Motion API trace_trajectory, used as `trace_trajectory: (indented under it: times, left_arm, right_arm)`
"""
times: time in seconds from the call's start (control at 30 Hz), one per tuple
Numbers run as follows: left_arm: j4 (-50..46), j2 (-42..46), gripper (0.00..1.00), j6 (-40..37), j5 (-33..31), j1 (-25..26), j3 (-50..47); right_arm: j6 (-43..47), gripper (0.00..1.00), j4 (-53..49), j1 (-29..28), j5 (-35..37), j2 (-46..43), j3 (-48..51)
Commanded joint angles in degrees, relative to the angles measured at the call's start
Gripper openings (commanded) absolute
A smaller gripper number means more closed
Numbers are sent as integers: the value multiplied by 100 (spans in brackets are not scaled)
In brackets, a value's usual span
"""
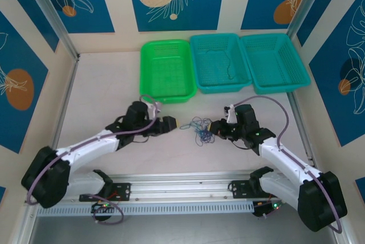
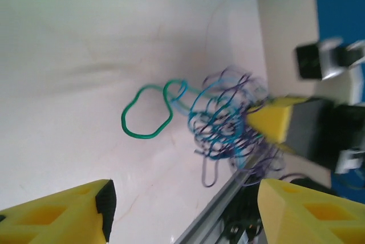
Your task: Untangle the cables
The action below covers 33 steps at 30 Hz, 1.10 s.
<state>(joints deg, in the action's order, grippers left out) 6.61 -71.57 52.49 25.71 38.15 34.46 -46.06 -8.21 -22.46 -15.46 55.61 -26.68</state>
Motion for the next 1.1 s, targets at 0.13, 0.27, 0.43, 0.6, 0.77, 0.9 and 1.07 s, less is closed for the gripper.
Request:
trace_trajectory:
  times: [0.13, 0.27, 0.43, 0.6, 0.77, 0.9, 1.07]
  left_arm:
    - [1445, -670, 81, 1382, -500, 149, -243]
    - [2067, -856, 84, 1920, -454, 152, -305]
    - [2509, -839, 42, 2292, -606, 150, -471]
    - [1842, -227, 0, 1790, -1050, 75, -533]
    - [433, 731, 0, 875, -1459, -201, -364]
    - [-295, 1294, 0, 543, -1452, -709, -406]
    - [-722, 1691, 0, 302, -1392, -1166, -522]
  right_arm:
    - [-40, 10, 470, -374, -368, -111, -351]
    - [-96, 10, 754, -602, -491, -84, -350]
    - [-94, 10, 798, -760, -422, -65, -388]
    - [-71, 10, 181, -710, 339, -180, -302]
    - [-379, 8, -890, -243, 1509, -264, -30]
    - [-708, 8, -1314, 799, 1699, -521, 411]
    - [-692, 10, -1787, 2023, 1584, -984, 720]
